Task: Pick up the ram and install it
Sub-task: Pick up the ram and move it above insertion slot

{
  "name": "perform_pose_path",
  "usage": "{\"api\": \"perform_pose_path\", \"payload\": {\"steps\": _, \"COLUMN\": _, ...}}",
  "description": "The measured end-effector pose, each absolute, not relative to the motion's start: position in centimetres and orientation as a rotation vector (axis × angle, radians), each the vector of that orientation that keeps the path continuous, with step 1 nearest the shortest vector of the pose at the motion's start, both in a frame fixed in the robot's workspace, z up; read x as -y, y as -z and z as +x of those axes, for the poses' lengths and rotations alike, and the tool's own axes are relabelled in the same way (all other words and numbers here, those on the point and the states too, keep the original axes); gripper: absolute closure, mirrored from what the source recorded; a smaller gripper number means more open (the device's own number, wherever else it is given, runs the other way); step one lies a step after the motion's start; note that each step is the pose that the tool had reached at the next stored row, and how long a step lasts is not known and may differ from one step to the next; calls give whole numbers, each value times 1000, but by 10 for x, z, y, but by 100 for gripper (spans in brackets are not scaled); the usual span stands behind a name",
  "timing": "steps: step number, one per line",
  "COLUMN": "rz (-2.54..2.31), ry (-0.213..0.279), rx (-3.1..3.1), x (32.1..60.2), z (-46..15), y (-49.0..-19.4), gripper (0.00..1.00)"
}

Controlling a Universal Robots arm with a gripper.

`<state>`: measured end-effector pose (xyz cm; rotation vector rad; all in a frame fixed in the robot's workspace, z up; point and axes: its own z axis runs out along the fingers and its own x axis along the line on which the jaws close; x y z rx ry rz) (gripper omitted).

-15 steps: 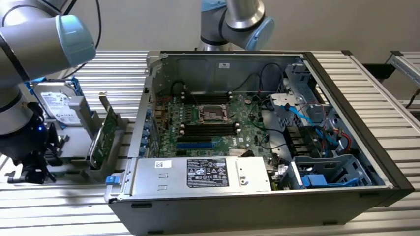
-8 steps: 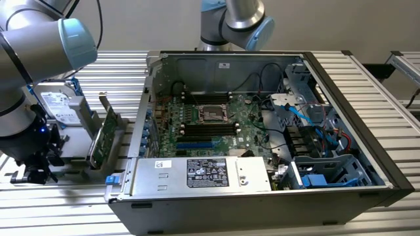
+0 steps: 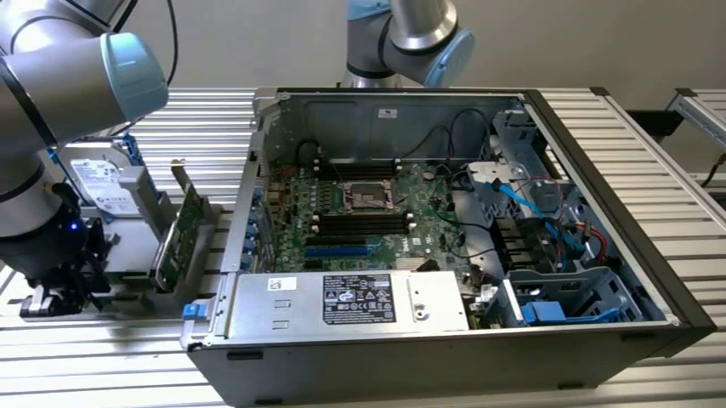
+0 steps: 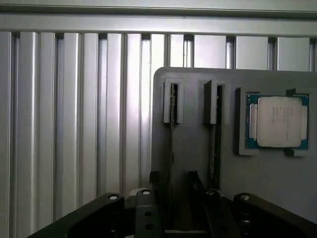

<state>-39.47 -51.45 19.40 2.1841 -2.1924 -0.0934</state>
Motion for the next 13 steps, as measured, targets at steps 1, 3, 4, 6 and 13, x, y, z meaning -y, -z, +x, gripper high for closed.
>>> {"api": "perform_pose_path", "payload": {"steps": 1, "rz": 2181, "ry": 93, "rx": 2196, "x": 514, "z": -395, "y": -194, "gripper": 67}}
{"api": "perform_pose_path", "payload": {"steps": 3, "rz": 2174, "ry": 94, "rx": 2203, "x": 515, "z": -395, "y": -194, "gripper": 67}}
{"api": "perform_pose_path", "payload": {"steps": 4, "rz": 2171, "ry": 94, "rx": 2206, "x": 515, "z": -395, "y": -193, "gripper": 67}}
{"api": "perform_pose_path", "payload": {"steps": 6, "rz": 2163, "ry": 94, "rx": 2214, "x": 515, "z": -395, "y": -193, "gripper": 70}}
{"api": "perform_pose_path", "payload": {"steps": 13, "rz": 2133, "ry": 97, "rx": 2245, "x": 515, "z": -395, "y": -193, "gripper": 79}}
